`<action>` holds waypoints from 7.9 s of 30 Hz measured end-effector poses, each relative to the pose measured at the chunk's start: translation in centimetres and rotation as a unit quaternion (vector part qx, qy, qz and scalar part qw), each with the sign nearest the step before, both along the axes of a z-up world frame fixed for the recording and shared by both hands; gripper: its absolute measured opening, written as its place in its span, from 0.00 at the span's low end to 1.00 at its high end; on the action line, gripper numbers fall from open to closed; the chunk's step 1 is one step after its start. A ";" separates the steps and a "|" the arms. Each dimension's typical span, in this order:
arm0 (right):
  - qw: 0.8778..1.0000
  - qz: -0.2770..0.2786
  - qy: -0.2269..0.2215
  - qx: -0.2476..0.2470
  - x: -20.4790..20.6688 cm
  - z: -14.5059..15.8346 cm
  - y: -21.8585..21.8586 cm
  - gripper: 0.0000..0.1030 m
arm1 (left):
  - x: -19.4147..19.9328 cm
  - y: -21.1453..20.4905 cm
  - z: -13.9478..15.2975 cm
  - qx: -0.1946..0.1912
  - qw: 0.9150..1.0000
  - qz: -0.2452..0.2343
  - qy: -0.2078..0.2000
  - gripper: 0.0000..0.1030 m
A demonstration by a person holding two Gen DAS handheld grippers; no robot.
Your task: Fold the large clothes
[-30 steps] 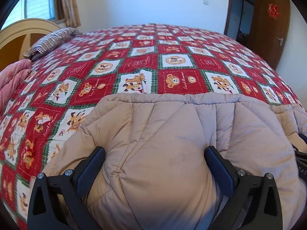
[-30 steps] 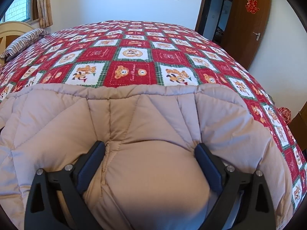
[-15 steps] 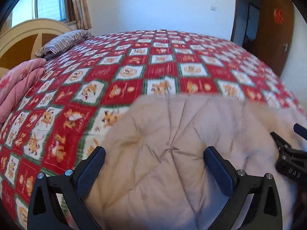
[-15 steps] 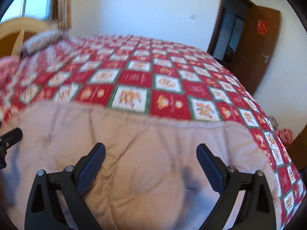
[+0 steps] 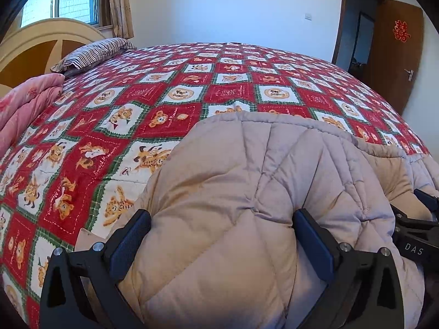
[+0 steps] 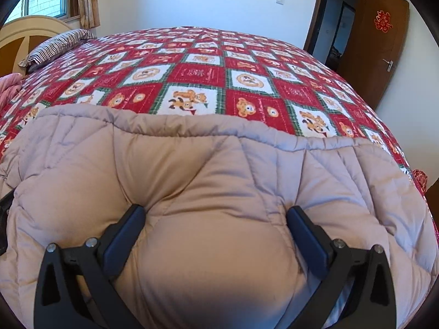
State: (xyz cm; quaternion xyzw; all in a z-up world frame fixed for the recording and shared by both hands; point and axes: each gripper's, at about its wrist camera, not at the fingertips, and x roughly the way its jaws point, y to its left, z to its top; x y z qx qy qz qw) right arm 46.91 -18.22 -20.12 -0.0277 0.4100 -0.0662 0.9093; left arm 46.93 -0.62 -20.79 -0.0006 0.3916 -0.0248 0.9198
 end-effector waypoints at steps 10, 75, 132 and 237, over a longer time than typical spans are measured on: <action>1.000 -0.006 0.011 -0.022 0.7 -0.5 0.5 1.00 | 0.4 -0.3 -0.3 0.012 1.000 0.004 0.002 0.99; 0.997 -0.008 -0.049 -0.065 -17.6 -1.6 4.6 1.00 | -17.4 9.7 1.6 -0.197 0.979 0.011 -0.056 0.26; 0.963 -0.237 -0.096 0.090 -29.8 1.4 -25.2 1.00 | -25.7 -28.3 5.6 0.160 0.879 -0.420 -0.159 0.38; 0.991 -0.089 -0.036 0.092 -11.2 -0.7 -16.8 0.40 | -5.8 -21.0 3.0 0.062 0.987 -0.134 -0.057 0.99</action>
